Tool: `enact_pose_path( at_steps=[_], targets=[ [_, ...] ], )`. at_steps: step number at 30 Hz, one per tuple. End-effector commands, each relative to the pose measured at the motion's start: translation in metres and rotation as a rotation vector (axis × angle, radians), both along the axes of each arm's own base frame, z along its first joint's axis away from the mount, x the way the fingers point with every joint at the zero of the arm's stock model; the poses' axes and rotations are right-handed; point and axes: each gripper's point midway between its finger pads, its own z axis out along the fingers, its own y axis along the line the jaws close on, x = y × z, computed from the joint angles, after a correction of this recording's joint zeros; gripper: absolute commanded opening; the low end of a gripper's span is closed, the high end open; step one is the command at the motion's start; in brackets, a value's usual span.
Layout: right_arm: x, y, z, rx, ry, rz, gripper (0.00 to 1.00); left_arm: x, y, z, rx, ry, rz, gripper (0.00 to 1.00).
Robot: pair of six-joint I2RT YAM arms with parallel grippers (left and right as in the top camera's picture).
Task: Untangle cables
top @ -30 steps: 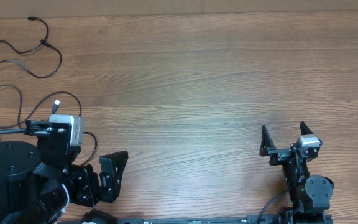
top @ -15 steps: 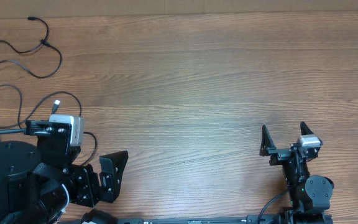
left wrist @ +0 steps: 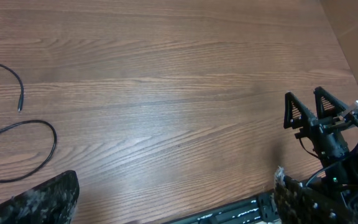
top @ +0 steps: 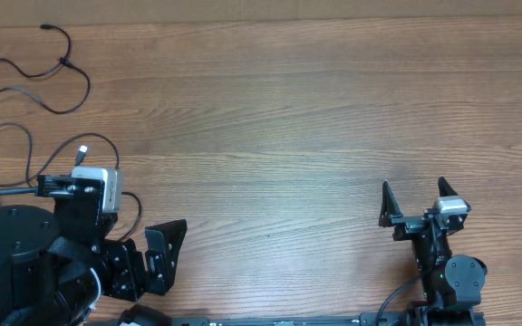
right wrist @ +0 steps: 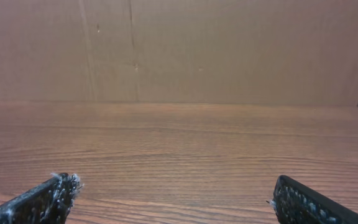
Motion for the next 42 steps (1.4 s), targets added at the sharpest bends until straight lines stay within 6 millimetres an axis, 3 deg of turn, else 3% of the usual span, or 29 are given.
enact_pose_path(
  at_steps=[1, 5, 9, 12, 15, 19, 23, 28, 37, 42],
  targets=[
    [0.000, -0.001, -0.001, -0.006, -0.007, -0.006, 1.00, 0.000, 0.001, 0.000, 0.002, -0.002, 0.005, 1.00],
    [0.000, -0.001, -0.001, -0.006, -0.007, -0.006, 1.00, 0.007, 0.002, 0.001, 0.012, -0.018, 0.016, 1.00],
    [0.000, -0.001, -0.001, -0.006, -0.007, -0.006, 1.00, 0.034, -0.006, -0.002, 0.110, -0.135, -0.097, 1.00],
    [0.000, -0.001, -0.001, -0.006, -0.007, -0.006, 1.00, 0.049, -0.015, -0.024, 0.148, -0.192, -0.213, 1.00],
    [0.000, -0.001, -0.001, -0.006, -0.007, -0.006, 1.00, 0.059, -0.005, -0.051, 0.162, -0.209, -0.170, 1.00],
    [0.000, -0.001, -0.001, -0.006, -0.007, -0.006, 1.00, 0.046, 0.013, -0.095, 0.173, -0.192, -0.097, 1.00],
    [0.000, -0.001, -0.001, -0.006, -0.007, -0.006, 1.00, 0.037, 0.032, -0.120, 0.264, -0.357, -0.050, 1.00],
    [0.000, -0.001, -0.001, -0.006, -0.007, -0.006, 1.00, 0.049, 0.033, -0.148, 0.309, -0.443, -0.069, 1.00],
    [0.000, -0.001, -0.001, -0.006, -0.007, -0.006, 1.00, 0.085, 0.029, -0.181, 0.218, -0.719, -0.004, 0.99],
    [0.000, -0.001, -0.001, -0.006, -0.007, -0.006, 1.00, 0.093, 0.031, -0.188, 0.151, -0.796, 0.059, 1.00]
  ],
)
